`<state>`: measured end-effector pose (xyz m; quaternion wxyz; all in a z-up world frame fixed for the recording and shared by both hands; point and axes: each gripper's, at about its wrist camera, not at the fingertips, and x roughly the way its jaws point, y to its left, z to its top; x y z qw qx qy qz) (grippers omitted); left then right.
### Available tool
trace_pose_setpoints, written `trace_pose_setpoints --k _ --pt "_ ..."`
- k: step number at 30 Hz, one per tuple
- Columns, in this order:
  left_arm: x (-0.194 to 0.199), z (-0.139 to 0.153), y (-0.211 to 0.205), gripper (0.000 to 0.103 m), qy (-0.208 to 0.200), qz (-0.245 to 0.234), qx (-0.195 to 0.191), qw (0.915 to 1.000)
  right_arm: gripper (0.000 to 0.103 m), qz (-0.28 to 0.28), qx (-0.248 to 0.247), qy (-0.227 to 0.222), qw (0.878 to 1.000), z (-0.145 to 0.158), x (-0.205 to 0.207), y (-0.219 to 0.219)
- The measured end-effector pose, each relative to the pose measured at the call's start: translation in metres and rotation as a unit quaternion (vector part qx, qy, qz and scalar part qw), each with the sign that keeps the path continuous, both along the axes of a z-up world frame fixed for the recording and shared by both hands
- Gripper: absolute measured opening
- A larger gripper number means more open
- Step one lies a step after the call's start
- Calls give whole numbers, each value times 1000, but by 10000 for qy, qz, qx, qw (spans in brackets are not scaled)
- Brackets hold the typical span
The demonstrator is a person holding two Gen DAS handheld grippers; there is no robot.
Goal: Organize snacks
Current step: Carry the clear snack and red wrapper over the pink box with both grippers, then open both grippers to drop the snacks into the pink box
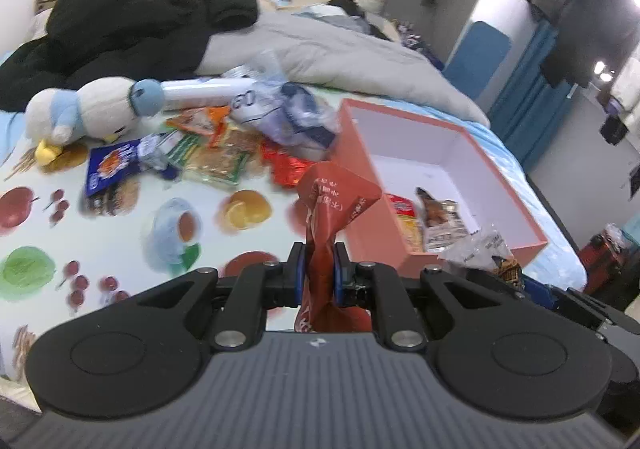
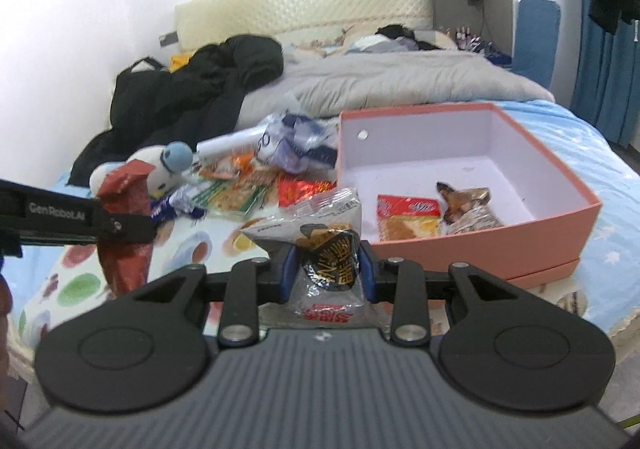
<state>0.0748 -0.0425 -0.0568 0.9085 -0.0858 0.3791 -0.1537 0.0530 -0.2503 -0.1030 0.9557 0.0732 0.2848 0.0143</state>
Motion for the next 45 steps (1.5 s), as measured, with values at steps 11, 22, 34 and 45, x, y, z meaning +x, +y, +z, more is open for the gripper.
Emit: trace_pose_setpoints --k 11,22,34,45 --pt "4 9 -46 16 -109 -462 -162 9987 36 -394 42 -118 9991 9 -11 -36" --pt "61 15 -111 16 -152 -952 -10 9953 36 -767 285 -210 9964 9 22 -85" --pt "130 -6 -178 16 220 -1214 177 9922 36 -919 383 27 9950 -6 68 -132" --pt "195 -58 -232 16 619 -1460 281 9869 36 -959 515 620 9921 -51 124 -177"
